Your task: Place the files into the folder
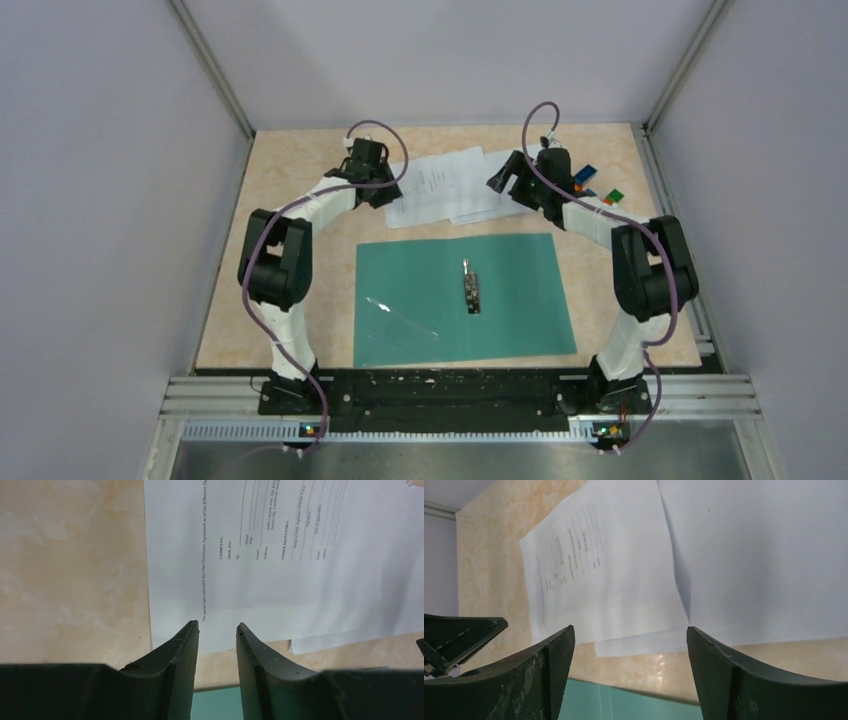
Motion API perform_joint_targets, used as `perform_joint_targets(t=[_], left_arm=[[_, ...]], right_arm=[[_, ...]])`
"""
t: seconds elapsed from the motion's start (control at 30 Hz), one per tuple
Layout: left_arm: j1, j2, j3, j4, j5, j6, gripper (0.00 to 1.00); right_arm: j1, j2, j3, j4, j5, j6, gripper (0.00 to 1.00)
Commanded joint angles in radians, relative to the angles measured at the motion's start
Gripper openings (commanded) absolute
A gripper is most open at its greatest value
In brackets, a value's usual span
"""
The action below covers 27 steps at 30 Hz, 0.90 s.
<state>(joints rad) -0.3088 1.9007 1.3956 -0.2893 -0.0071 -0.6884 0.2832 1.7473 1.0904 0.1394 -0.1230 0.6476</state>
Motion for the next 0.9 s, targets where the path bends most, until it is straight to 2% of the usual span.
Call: perform_joint_targets(t=[0.0, 0.23, 0.3, 0.57, 0.87], left_arm=[[0.024, 0.081, 0.108, -0.011, 0.044, 0.031, 0.37], [0.033, 0.161, 0.134, -0.063, 0.018, 0.043, 0.2], [0.035, 0.17, 0.129, -0.078, -0.033, 0.034, 0.15], [0.037, 0.211, 0.128, -0.101, -0.041, 0.032, 0.03], [0.037, 0.222, 0.129, -0.101, -0.032, 0.023, 0.0]], right_arm=[[-0.071, 0.116, 0.084, 0.146, -0.157, 0.021, 0.81], [-0.083, 0.282, 0.226, 0.168, -0.216, -0.009, 0.83], [-0.082, 0.322, 0.254, 0.157, -0.22, -0.005, 0.83], [-0.083, 0.372, 0.269, 0.154, -0.264, 0.013, 0.82], [-0.076, 0.365, 0.225, 0.236, -0.402, 0.11, 0.8]])
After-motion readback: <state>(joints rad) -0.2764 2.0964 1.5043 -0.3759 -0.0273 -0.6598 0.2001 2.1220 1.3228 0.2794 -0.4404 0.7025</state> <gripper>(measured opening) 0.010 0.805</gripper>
